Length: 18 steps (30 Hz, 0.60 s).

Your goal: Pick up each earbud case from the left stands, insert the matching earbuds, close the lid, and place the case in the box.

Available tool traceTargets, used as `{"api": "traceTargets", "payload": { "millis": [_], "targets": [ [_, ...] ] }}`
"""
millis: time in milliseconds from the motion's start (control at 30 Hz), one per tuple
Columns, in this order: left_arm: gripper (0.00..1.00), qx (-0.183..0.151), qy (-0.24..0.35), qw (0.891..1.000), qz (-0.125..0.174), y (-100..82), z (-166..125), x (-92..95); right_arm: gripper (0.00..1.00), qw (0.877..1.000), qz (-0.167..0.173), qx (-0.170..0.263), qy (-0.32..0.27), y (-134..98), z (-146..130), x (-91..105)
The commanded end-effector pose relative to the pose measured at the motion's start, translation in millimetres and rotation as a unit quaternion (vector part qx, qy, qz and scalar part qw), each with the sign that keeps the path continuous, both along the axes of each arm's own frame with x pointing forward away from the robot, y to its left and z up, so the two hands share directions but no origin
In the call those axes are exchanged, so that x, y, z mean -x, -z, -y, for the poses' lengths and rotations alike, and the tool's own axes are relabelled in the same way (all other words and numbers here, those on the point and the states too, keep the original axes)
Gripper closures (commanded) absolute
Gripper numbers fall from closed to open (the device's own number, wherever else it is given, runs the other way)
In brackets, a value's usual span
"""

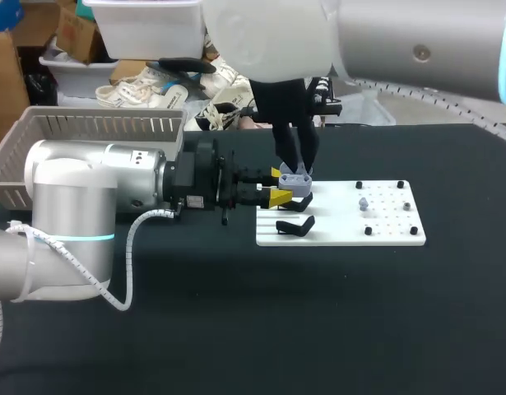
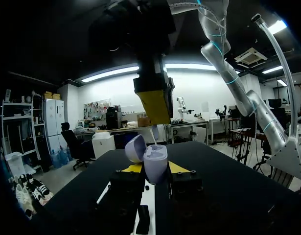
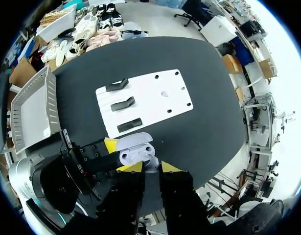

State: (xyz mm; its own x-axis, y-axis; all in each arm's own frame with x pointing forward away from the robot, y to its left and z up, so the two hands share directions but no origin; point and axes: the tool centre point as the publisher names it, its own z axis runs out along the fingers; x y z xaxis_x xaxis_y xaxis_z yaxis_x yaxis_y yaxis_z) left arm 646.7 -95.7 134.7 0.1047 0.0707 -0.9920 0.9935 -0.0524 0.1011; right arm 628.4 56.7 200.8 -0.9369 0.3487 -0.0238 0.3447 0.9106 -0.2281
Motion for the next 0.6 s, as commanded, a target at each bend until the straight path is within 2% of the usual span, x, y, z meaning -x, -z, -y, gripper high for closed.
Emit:
{"api": "traceTargets", "payload": {
  "millis": [33, 600],
  "targets": [
    [1.0, 0.001, -0.001, 1.0, 0.001, 0.7, -0.2, 0.2, 1.0, 1.0, 0.004, -0.007, 0.001, 2.4, 5.1, 2.7],
    [1.0, 0.001, -0.001, 1.0, 0.001, 0.7, -0.2, 0.2, 1.0, 1.0, 0.007, -0.018, -0.003, 6.3, 6.1, 1.1]
  ]
}}
